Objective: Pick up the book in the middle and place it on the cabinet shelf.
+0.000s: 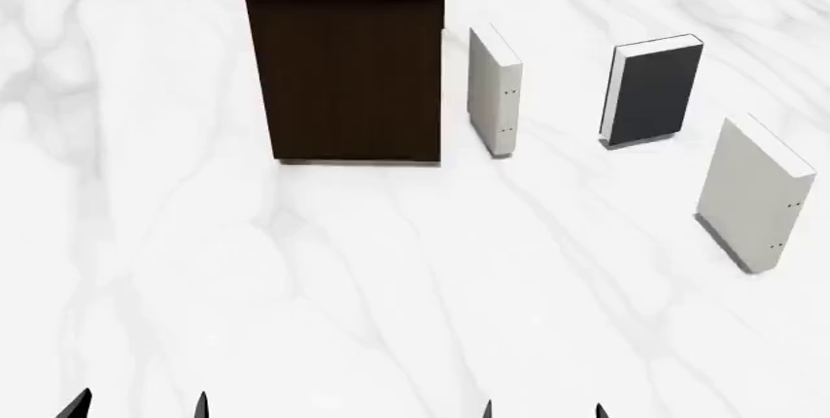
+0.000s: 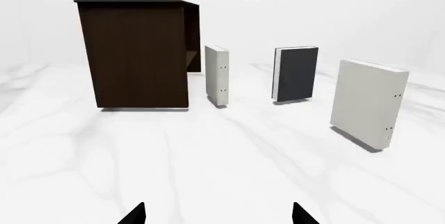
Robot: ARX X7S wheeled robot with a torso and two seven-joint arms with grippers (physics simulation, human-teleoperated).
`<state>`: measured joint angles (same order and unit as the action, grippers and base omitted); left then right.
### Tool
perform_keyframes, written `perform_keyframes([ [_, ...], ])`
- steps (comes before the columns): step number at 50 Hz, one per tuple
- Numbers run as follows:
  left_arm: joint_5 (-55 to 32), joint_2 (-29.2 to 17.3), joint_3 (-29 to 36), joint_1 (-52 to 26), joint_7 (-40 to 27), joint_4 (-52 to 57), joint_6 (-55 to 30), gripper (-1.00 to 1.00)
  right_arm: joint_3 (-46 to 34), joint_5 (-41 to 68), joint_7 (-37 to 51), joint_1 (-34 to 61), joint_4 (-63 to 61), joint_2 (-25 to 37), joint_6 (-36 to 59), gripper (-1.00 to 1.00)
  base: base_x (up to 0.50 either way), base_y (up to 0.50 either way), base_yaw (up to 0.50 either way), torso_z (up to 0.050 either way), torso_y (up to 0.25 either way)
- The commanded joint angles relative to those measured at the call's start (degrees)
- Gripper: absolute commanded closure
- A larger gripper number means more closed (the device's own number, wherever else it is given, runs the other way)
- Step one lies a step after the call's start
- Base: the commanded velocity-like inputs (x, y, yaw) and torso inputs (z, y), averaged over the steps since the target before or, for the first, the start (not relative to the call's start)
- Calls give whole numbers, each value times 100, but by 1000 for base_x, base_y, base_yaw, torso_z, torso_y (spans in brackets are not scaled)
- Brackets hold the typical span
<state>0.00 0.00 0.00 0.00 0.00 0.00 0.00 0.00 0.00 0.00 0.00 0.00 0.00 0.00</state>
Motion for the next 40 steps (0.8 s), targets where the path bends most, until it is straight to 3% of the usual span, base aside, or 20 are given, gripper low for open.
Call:
perform_keyframes([
  [1,-88,-89,102,-9,-114,-35,20,-100,-128,85,101,-15,-26,89,10,-100,0,0,0,0,0],
  [25,-196,-422,478,55,-562,130,-13,-100,-407,392,518,-42,-222,383,78,-100,0,0,0,0,0],
  [40,3,-668,692,508,-769,2852,-1322,-100,-428,597,782,-338,-2712,615,1377,-100,0,0,0,0,0],
])
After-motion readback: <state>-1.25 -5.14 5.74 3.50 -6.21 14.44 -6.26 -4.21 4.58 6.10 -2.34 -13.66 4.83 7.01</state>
